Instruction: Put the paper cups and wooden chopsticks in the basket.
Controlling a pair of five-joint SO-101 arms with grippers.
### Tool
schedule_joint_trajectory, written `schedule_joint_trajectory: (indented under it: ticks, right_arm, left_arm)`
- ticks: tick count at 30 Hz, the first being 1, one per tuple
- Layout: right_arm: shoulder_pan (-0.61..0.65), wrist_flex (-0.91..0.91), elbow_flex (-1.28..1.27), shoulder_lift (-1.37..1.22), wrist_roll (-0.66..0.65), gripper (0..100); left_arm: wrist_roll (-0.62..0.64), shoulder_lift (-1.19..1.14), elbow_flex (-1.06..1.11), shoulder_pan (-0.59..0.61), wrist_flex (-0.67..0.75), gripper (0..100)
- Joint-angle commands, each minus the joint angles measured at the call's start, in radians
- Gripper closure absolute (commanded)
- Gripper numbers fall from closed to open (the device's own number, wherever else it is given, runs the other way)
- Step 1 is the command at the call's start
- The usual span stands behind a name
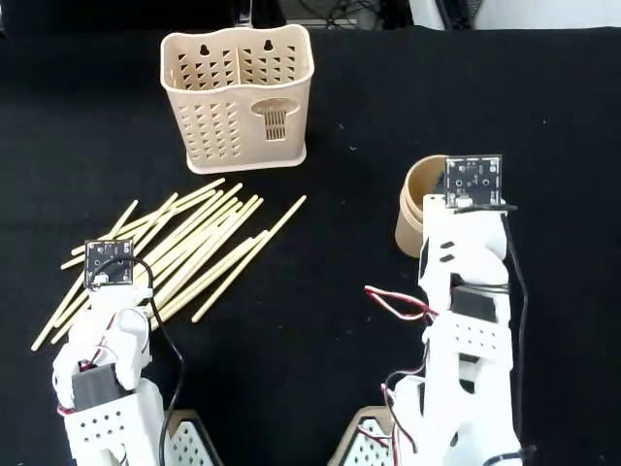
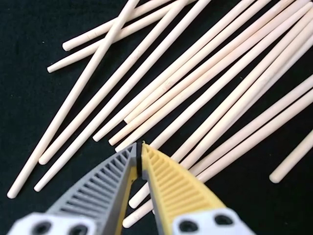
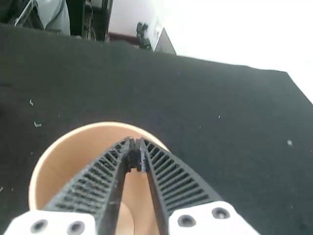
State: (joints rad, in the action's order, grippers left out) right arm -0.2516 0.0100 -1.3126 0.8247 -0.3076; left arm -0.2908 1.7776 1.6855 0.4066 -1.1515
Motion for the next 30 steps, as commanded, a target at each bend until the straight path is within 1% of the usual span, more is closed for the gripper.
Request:
schedule_joint_trajectory:
  ticks: [1,7,11,15,30]
  right_arm:
    - [-0.009,-0.023,0.005,-0.018,0.0,98.6]
    - [-0.008,-0.023,-0.027,-0.027,0.0,98.6]
    - [-0.008,-0.084,-0.056,-0.025,0.0,98.6]
    - [-0.008,-0.097,-0.059,-0.025,0.0,98.6]
    - [-0.008,-0.092,0.059,-0.022,0.002,98.6]
  left_arm:
    - [-0.008,0.008,0.013,0.008,0.0,96]
    - [-0.008,0.008,0.013,0.008,0.0,96]
    - [-0.008,0.008,0.013,0.008,0.0,96]
    - [-0.008,0.008,0.013,0.008,0.0,96]
    - [-0.008,0.008,0.013,0.008,0.002,96]
